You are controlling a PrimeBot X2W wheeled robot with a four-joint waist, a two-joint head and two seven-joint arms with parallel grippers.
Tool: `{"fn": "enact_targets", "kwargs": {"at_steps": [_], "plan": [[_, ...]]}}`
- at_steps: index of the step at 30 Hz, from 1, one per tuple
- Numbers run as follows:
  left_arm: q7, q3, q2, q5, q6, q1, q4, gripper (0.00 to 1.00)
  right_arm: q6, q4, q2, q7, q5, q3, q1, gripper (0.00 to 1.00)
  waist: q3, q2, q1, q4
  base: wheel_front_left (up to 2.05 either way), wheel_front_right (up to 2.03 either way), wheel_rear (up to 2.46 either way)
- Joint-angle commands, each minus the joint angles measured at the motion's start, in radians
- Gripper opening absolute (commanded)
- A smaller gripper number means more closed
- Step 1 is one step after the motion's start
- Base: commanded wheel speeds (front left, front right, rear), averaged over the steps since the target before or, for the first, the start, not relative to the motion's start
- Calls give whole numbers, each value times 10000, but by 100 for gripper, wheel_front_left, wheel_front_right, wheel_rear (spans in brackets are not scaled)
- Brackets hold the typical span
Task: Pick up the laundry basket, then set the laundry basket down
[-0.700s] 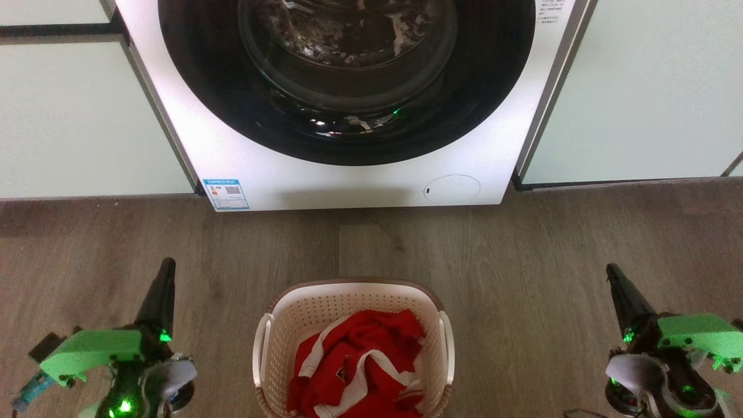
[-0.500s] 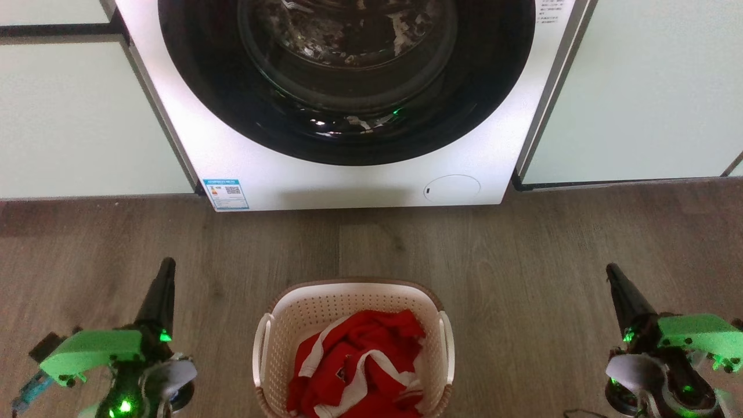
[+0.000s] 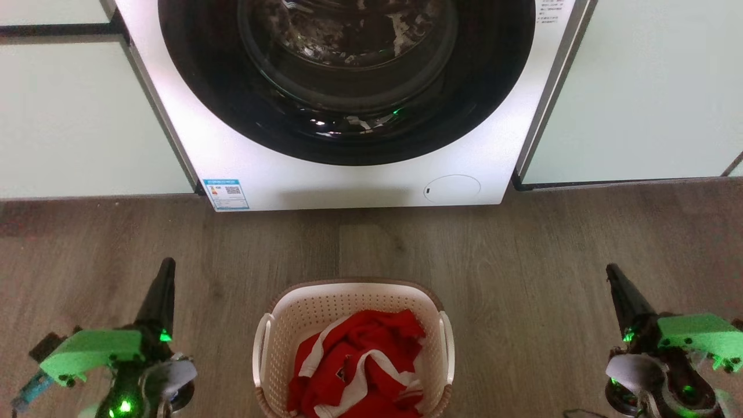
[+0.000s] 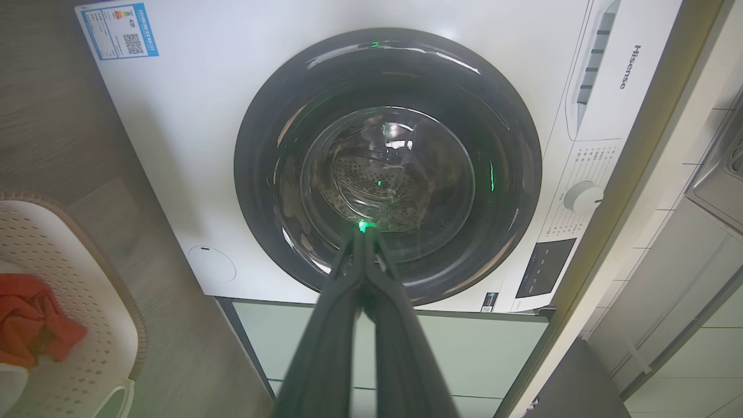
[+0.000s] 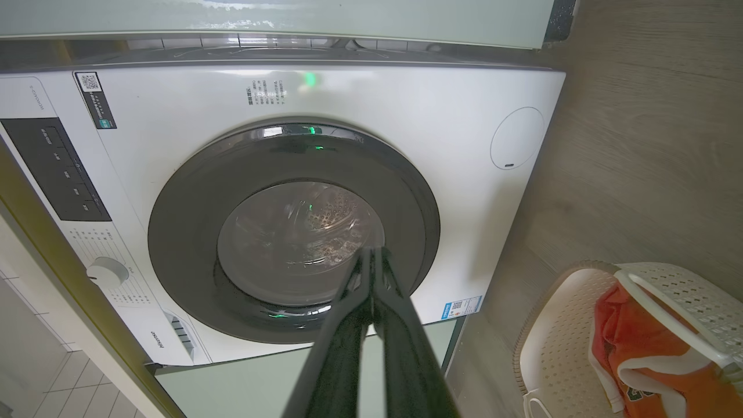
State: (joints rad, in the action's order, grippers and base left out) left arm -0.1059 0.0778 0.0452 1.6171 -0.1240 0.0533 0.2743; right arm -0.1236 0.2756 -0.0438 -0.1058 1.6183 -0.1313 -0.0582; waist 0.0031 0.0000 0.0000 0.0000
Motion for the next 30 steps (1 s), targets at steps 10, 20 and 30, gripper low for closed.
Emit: {"fn": "enact_targets", "kwargs": {"at_steps": [10, 20, 30], "plan": [[-74, 361, 51, -86, -67, 547, -294, 0, -71, -309, -64, -76, -98, 173, -497, 0, 0, 0, 0, 0, 0, 0, 0], [-73, 361, 51, -86, -67, 547, -294, 0, -71, -309, -64, -75, -97, 174, -497, 0, 0, 0, 0, 0, 0, 0, 0], [102, -53, -29, -56, 11, -259, 422, 100, -2, 395, 60, 107, -78, 71, 205, 100, 5, 0, 0, -3, 0, 0, 0]]}}
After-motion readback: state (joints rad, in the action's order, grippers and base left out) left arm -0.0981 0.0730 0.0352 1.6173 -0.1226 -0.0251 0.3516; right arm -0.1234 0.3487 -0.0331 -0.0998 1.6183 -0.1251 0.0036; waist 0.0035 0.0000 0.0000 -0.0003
